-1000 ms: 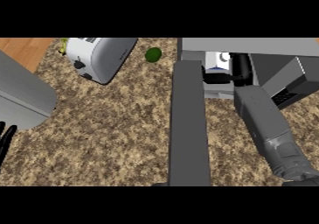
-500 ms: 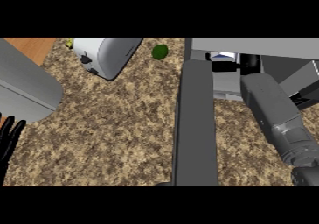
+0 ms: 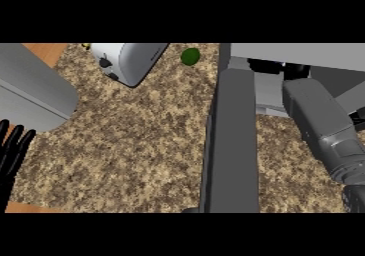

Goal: Pick up the milk, place it into the microwave and close the microwave

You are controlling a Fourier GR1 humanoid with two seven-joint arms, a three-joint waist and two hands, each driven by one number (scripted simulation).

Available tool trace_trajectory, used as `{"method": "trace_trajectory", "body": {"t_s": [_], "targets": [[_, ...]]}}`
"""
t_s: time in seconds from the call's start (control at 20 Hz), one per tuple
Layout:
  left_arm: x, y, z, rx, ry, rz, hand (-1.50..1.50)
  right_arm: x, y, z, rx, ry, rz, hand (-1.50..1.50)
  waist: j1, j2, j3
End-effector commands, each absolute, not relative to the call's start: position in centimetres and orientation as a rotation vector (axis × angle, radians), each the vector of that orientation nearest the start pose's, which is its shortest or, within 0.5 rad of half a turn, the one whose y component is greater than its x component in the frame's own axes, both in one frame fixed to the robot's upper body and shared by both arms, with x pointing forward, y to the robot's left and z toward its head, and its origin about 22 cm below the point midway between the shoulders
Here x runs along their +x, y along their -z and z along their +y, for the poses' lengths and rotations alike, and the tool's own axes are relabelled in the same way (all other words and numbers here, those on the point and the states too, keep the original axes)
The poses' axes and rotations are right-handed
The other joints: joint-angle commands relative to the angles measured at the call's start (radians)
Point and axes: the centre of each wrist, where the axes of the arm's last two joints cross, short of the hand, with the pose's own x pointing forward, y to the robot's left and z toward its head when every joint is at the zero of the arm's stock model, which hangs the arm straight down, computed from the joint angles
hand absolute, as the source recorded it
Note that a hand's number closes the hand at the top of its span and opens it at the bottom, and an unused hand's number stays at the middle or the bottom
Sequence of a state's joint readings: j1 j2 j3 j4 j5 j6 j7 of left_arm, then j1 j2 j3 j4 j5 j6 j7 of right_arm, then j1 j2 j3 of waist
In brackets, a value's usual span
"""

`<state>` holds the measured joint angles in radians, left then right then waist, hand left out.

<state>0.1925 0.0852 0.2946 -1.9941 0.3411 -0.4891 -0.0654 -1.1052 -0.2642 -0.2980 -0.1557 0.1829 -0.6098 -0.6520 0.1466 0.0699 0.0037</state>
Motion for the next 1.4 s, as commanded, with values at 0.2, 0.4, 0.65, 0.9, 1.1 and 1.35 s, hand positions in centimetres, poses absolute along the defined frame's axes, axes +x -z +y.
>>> {"method": "trace_trajectory", "body": {"t_s": [0.2,0.4,0.65,0.9,1.1,1.35], "targets": [[18.4,-7.7,31.3,-0.208,0.160,-1.948,-1.50,45.2,-6.2,-23.1,-1.020,-0.168,-1.855,-1.50,0.028,0.015,0.000],[19.0,-8.1,31.0,-0.206,0.190,-1.952,-1.50,44.2,-4.5,-25.1,-1.182,-0.272,-1.722,-1.50,0.035,0.023,-0.004],[19.4,-7.6,30.0,-0.247,0.176,-1.946,-1.50,45.1,-5.6,-21.5,-0.774,-0.145,-1.803,-1.50,0.033,0.018,0.005],[19.6,-7.8,29.6,-0.243,0.204,-1.944,-1.50,45.1,-5.6,-21.6,-0.696,-0.111,-1.797,-1.50,0.028,0.015,0.004],[20.1,-8.0,28.9,-0.238,0.208,-1.960,-1.50,44.9,-5.3,-22.3,-0.643,-0.111,-1.804,-1.50,0.008,0.008,0.004],[19.6,-7.1,28.9,-0.236,0.213,-1.952,-1.50,44.3,-4.2,-23.2,-0.668,-0.111,-1.783,-1.50,0.011,0.004,0.002]]}}
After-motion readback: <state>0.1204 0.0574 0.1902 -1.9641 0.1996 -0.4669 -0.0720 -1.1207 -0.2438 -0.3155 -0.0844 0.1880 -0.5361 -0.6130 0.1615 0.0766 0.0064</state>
